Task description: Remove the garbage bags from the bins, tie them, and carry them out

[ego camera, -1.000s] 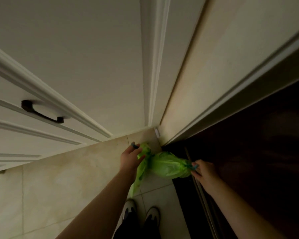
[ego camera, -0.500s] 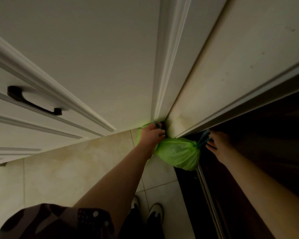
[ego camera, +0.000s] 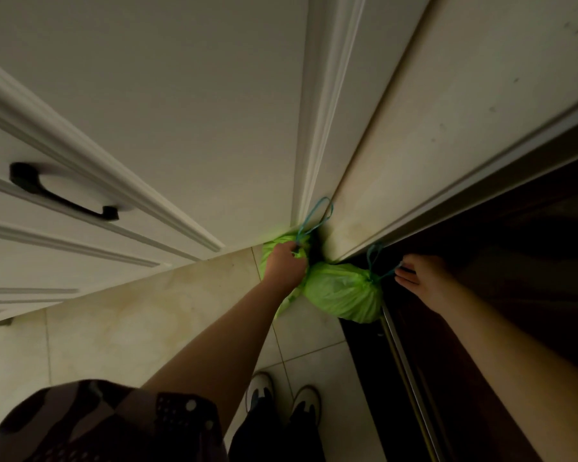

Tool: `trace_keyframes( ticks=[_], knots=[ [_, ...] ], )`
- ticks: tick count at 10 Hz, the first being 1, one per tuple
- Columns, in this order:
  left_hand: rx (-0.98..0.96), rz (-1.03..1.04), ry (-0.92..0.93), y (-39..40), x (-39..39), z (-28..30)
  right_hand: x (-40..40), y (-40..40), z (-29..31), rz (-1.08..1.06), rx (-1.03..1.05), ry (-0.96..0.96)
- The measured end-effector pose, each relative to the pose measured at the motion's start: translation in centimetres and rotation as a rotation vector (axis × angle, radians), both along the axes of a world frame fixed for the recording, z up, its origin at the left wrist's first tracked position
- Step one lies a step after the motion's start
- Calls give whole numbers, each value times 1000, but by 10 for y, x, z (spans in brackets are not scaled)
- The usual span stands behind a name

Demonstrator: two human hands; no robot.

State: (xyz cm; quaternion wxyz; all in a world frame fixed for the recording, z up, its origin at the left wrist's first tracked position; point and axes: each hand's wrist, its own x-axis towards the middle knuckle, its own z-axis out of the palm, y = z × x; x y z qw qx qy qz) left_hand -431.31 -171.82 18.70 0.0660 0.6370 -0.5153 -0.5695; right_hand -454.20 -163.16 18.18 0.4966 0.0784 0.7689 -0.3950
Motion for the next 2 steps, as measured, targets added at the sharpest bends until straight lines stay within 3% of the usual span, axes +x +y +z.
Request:
trace_keyframes(
  ticks=[2],
  knots=[
    [-80,-48,-72,6,8,3,3,19,4,-6,4,-4]
  ],
)
